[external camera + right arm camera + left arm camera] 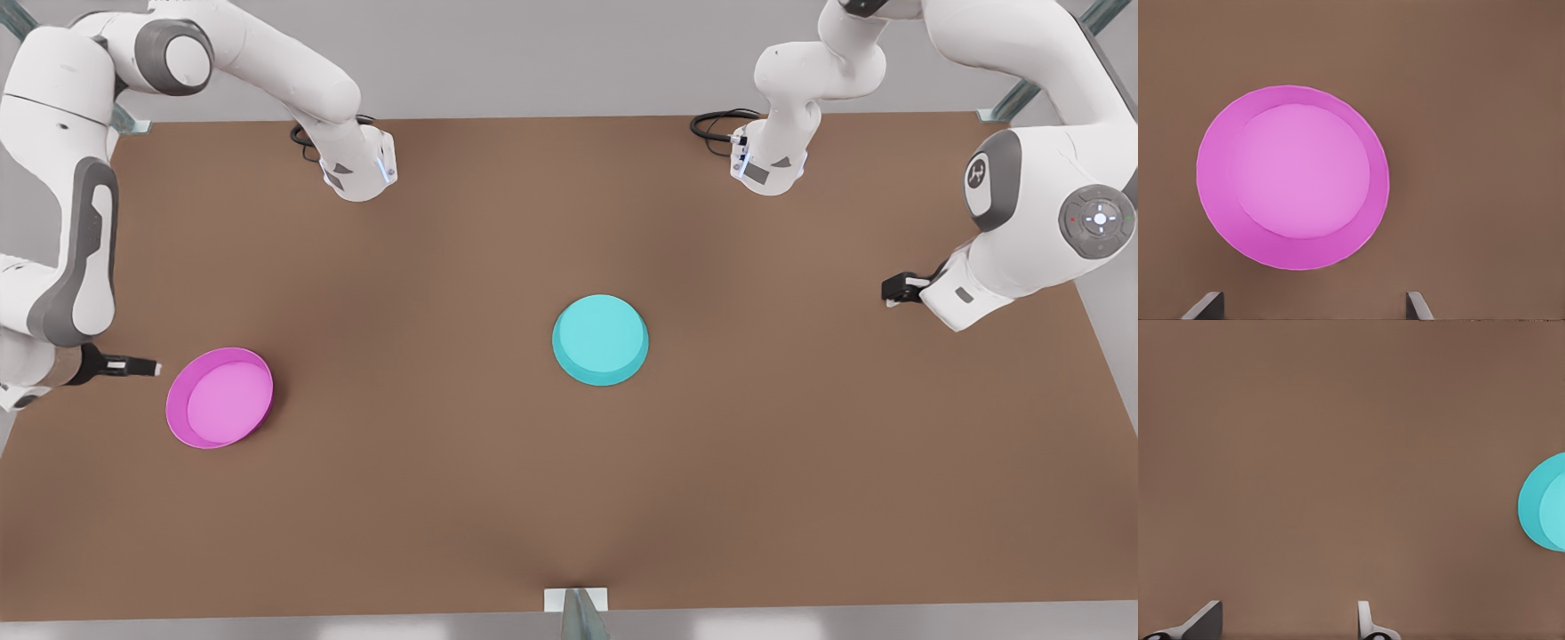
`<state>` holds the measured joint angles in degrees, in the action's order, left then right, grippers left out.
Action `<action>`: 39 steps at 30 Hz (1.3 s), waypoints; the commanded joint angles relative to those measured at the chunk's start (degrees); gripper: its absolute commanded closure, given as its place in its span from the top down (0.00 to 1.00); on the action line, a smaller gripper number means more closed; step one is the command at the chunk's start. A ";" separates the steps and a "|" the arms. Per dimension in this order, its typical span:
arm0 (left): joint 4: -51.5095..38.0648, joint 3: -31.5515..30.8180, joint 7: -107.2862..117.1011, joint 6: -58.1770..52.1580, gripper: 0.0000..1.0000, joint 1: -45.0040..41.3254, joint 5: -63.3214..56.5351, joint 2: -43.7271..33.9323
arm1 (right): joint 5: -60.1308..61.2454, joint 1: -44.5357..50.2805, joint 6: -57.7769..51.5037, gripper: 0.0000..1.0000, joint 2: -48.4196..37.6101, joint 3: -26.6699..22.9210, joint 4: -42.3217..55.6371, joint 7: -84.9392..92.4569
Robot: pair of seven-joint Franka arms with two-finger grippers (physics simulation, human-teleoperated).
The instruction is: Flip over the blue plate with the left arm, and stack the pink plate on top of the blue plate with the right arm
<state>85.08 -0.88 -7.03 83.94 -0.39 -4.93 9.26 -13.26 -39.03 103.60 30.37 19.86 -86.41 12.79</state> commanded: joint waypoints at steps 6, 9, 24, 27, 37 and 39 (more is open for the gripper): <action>0.00 0.00 0.00 0.00 1.00 0.13 0.00 0.24 | -1.07 1.76 10.56 1.00 5.49 0.10 0.19 2.59; 0.00 0.00 0.00 0.00 1.00 0.13 0.00 0.32 | -0.98 1.32 10.65 1.00 6.90 0.10 0.89 4.78; -0.09 -0.09 -0.09 -0.26 1.00 0.13 -0.08 0.50 | 0.87 -4.66 6.43 1.00 17.01 -0.26 5.99 17.97; -0.09 -0.09 -0.09 -0.26 1.00 0.13 -0.08 0.50 | 0.61 -4.92 6.35 1.00 17.71 -0.34 5.55 17.97; -0.09 -0.26 -0.09 -0.26 1.00 0.13 -0.08 0.50 | 0.25 -4.04 5.56 0.92 19.47 -1.57 5.55 17.88; -0.09 -0.26 -0.09 -0.35 1.00 0.13 -0.08 0.50 | 0.25 -4.04 5.03 0.82 19.56 -1.57 5.55 17.88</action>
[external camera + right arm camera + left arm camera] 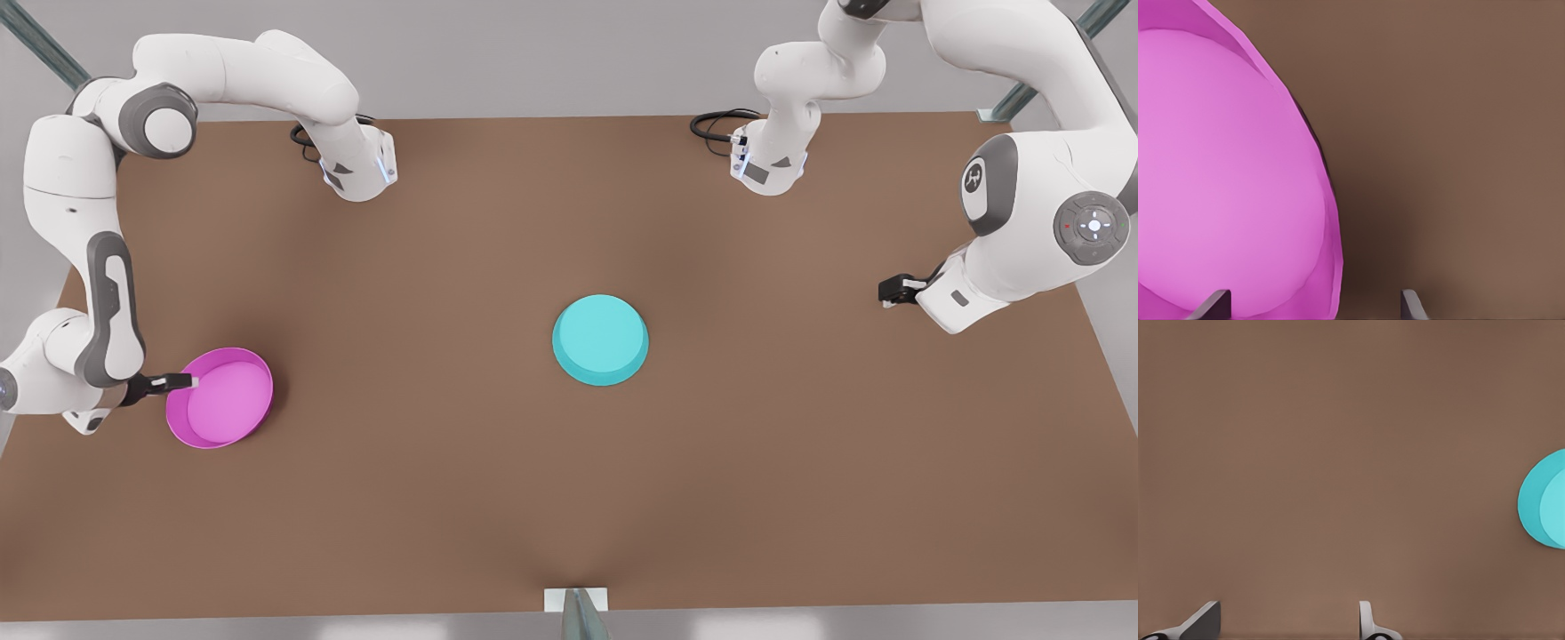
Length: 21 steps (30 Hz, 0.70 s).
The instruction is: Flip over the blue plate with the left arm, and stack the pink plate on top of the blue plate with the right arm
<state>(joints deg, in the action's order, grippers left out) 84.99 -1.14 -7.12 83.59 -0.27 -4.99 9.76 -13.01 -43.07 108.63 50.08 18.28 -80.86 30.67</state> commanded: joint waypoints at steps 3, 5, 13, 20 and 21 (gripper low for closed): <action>0.00 0.00 0.00 0.00 1.00 0.00 -0.02 0.00 | -0.09 0.18 0.00 0.75 0.37 0.00 0.09 0.00; 0.00 0.00 0.00 0.00 1.00 0.00 -0.02 0.00 | -0.09 0.44 0.00 0.75 0.90 0.00 0.35 0.00; 0.00 -0.09 -0.09 -0.09 1.00 0.00 -0.01 0.00 | 0.09 0.70 -0.53 0.65 0.99 0.00 0.62 0.09; 0.00 -0.09 -0.09 -0.18 1.00 0.00 0.07 -0.09 | 2.11 0.26 -4.40 0.62 1.34 0.00 1.50 0.26; 0.00 -0.35 0.00 -0.18 1.00 0.09 0.07 -0.09 | 3.08 0.35 -4.22 0.60 1.34 0.00 1.58 0.00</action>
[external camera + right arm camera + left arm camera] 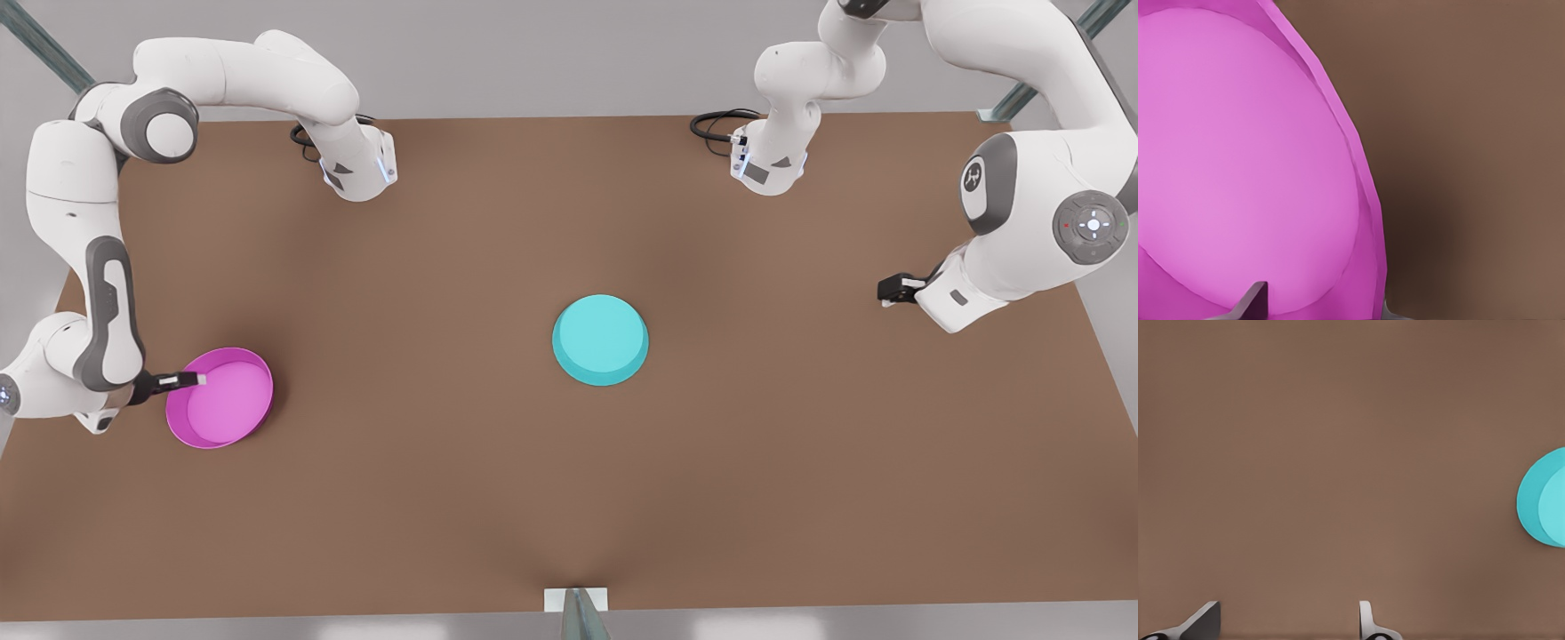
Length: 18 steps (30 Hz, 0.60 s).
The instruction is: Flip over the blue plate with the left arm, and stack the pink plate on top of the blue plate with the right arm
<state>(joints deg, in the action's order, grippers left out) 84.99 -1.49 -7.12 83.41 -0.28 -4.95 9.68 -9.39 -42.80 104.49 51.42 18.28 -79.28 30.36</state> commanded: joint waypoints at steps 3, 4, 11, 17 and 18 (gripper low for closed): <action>0.00 -0.09 0.00 0.00 1.00 0.01 0.03 -0.01 | 0.34 0.08 0.01 0.60 0.79 0.00 1.67 -0.38; 0.00 0.00 0.00 -0.26 1.00 0.02 0.03 -0.01 | 0.34 0.17 0.01 0.60 1.05 0.00 2.02 -0.30; 0.00 -0.36 0.00 -0.44 1.00 0.01 -0.06 -0.01 | 0.87 0.35 0.36 0.51 1.23 0.00 2.02 -0.30; 0.00 -0.36 0.00 -0.70 1.00 0.01 -0.06 -0.10 | 0.78 0.43 0.27 0.30 1.23 0.00 2.02 -0.30; 0.00 -0.36 0.00 -0.70 1.00 0.01 0.03 -0.10 | 0.78 0.52 0.27 0.26 1.23 -0.09 2.02 -0.21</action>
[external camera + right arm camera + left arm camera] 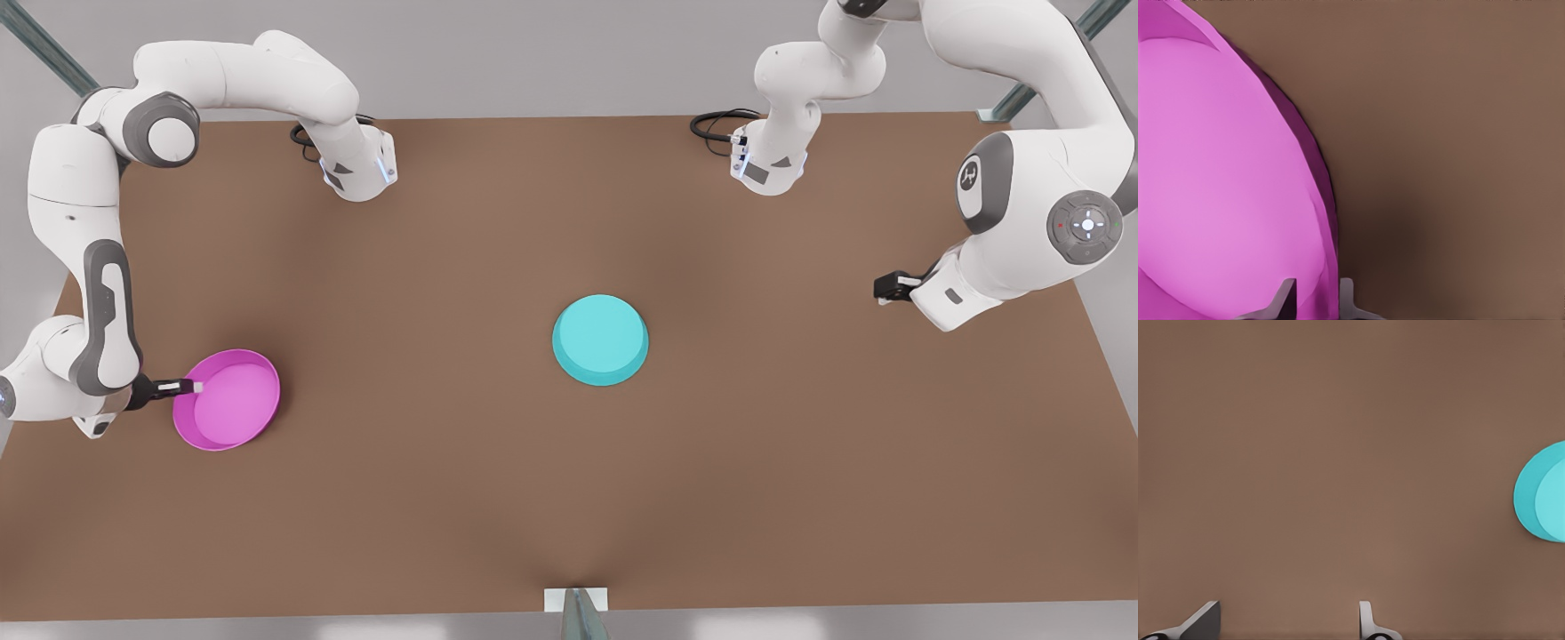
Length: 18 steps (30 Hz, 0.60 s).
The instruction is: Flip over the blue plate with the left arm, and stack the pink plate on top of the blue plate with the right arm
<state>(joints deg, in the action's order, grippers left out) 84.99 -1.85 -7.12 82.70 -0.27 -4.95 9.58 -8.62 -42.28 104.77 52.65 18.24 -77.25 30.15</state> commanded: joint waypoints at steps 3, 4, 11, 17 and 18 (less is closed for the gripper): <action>0.00 0.00 0.00 0.00 1.00 0.00 -0.06 0.00 | 0.00 0.01 0.00 0.26 -0.01 -0.14 -0.01 0.00; 0.00 0.00 0.00 0.00 1.00 0.00 -0.06 0.00 | 0.00 0.01 -0.09 0.25 -0.01 -0.14 -0.01 -0.09; 0.00 0.00 0.00 0.00 1.00 0.00 -0.06 0.00 | 0.00 0.09 -0.18 0.21 -0.01 -0.14 -0.01 -0.09; 0.00 0.00 0.00 0.00 1.00 0.00 -0.06 0.00 | 0.44 0.09 -0.53 0.21 -0.18 -0.14 -0.01 -0.09; 0.00 0.00 0.00 0.00 1.00 0.09 -0.06 0.00 | 1.49 0.01 -0.53 0.21 -0.27 -0.05 -0.01 0.00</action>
<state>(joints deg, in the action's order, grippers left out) 84.99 -1.84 -7.12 82.70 -0.22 -5.00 9.58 -5.77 -42.33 103.99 52.18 18.16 -77.29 30.26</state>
